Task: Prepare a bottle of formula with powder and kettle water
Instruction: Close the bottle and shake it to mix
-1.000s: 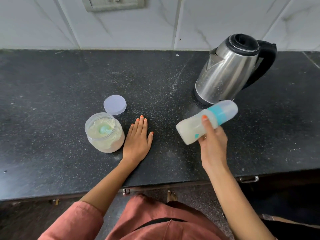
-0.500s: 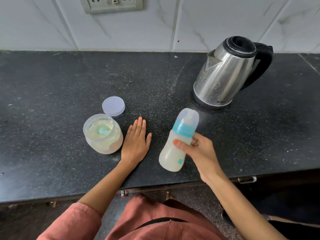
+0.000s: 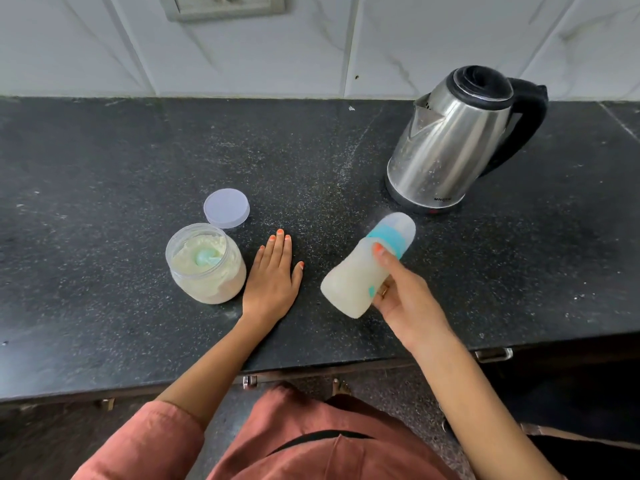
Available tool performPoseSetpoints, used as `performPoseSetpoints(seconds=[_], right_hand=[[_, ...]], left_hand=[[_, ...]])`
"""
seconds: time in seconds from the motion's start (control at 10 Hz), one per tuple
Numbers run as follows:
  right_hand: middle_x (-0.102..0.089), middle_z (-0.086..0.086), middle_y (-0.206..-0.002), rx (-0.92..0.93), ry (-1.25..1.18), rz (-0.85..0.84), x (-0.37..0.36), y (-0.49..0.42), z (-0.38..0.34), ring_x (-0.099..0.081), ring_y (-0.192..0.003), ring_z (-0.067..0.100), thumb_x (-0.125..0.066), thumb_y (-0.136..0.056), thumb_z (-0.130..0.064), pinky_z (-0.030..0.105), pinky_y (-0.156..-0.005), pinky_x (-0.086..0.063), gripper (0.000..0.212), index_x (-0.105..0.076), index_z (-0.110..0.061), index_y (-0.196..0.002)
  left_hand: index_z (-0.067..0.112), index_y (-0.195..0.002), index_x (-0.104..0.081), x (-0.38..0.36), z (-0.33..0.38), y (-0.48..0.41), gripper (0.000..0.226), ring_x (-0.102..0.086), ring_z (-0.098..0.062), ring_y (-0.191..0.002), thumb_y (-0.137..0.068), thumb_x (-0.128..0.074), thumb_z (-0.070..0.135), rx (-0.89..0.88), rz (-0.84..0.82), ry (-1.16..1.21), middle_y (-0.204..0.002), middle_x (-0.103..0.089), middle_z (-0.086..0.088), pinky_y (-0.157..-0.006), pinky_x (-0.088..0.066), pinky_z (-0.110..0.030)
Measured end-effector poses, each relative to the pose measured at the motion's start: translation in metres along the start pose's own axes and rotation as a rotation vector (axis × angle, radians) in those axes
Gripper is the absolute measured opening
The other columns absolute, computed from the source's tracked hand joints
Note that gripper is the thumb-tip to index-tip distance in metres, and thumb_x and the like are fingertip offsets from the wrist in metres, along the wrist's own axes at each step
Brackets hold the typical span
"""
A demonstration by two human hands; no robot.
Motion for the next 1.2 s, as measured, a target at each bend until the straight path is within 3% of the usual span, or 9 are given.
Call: performPoseSetpoints(seconds=[0.2,0.3,0.4,0.6,0.7,0.9,1.0,1.1,1.2], right_hand=[[-0.061,0.012,-0.118,-0.195,-0.311,0.062,-0.001,-0.003,-0.001,-0.062,-0.095,0.021,-0.058,-0.085,-0.033,0.027,-0.047,-0.055,0.042,-0.054,-0.008,-0.119],[-0.062,0.016,-0.114,-0.240,-0.360,0.057,-0.001,-0.001,-0.003,-0.061,-0.098,0.024,-0.060,-0.082,-0.035,0.028,-0.046,-0.055,0.050,-0.052,-0.004,-0.120],[-0.068,0.011,-0.102,-0.185,-0.285,-0.001,0.001,-0.002,-0.009,-0.066,-0.090,0.022,-0.060,-0.081,-0.033,0.027,-0.050,-0.056,0.034,-0.060,-0.009,-0.105],[-0.067,0.009,-0.089,-0.187,-0.270,-0.259,-0.012,0.001,-0.016,-0.068,-0.079,0.020,-0.071,-0.067,-0.030,0.031,-0.068,-0.058,0.038,-0.064,-0.007,-0.097],[-0.067,0.013,-0.091,-0.135,-0.275,-0.352,-0.018,0.004,-0.023,-0.066,-0.081,0.022,-0.086,-0.050,-0.024,0.036,-0.074,-0.057,0.060,-0.063,-0.005,-0.102],[-0.074,-0.008,-0.083,0.366,0.347,-0.140,-0.004,0.011,-0.066,-0.067,-0.082,0.004,-0.075,-0.057,-0.026,0.021,-0.072,-0.056,0.039,-0.065,-0.019,-0.093],[-0.073,-0.016,-0.082,0.544,0.550,-0.084,-0.007,0.018,-0.078,-0.066,-0.079,-0.002,-0.074,-0.066,-0.007,0.013,-0.067,-0.052,0.033,-0.064,-0.024,-0.092],[-0.073,-0.014,-0.084,0.586,0.427,-0.039,0.000,0.018,-0.085,-0.067,-0.083,0.001,-0.074,-0.064,-0.019,0.016,-0.070,-0.052,0.033,-0.065,-0.021,-0.096],[-0.073,-0.009,-0.088,0.472,0.012,0.028,0.015,0.007,-0.074,-0.068,-0.084,0.004,-0.067,-0.071,-0.025,0.020,-0.066,-0.054,0.026,-0.065,-0.017,-0.096]], left_hand=[[0.009,-0.149,-0.007,0.000,0.000,0.000,0.058,0.002,-0.016,-0.146,-0.100,-0.022,0.038,0.000,-0.002,0.017,-0.158,-0.001,-0.005,-0.115,0.005,-0.028],[0.009,-0.149,-0.007,0.000,0.000,0.000,0.058,0.002,-0.015,-0.145,-0.100,-0.021,0.038,0.000,-0.003,0.017,-0.158,-0.001,-0.005,-0.115,0.006,-0.028],[0.009,-0.149,-0.007,0.000,0.000,0.000,0.058,0.002,-0.015,-0.145,-0.100,-0.021,0.038,-0.003,0.001,0.013,-0.158,-0.001,-0.005,-0.115,0.006,-0.028],[0.009,-0.149,-0.008,0.000,0.000,0.000,0.058,0.002,-0.016,-0.146,-0.100,-0.022,0.037,-0.003,0.001,0.012,-0.158,-0.001,-0.005,-0.114,0.007,-0.027],[0.009,-0.149,-0.008,-0.001,0.000,0.000,0.058,0.002,-0.016,-0.146,-0.100,-0.022,0.037,0.000,-0.002,0.010,-0.158,-0.001,-0.005,-0.114,0.007,-0.027],[0.009,-0.149,-0.007,0.000,0.000,0.001,0.058,0.002,-0.016,-0.146,-0.100,-0.022,0.037,-0.001,0.000,0.011,-0.158,0.000,-0.005,-0.114,0.008,-0.027],[0.008,-0.149,-0.007,0.000,0.000,0.001,0.058,0.002,-0.016,-0.146,-0.101,-0.022,0.037,-0.001,-0.002,0.007,-0.158,0.000,-0.006,-0.115,0.007,-0.028],[0.008,-0.149,-0.006,0.000,0.000,0.001,0.058,0.003,-0.015,-0.145,-0.100,-0.021,0.037,0.000,-0.006,0.005,-0.158,0.001,-0.005,-0.114,0.008,-0.027],[0.009,-0.149,-0.006,0.000,0.000,0.001,0.058,0.003,-0.015,-0.145,-0.100,-0.021,0.037,-0.001,-0.003,0.006,-0.158,0.001,-0.005,-0.114,0.008,-0.027]])
Point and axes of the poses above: each hand's wrist, its own y-axis away from the middle knuckle, its own x-axis out of the back of the hand, z = x × y, the point moved 8 cm from there along -y, towards the middle knuckle
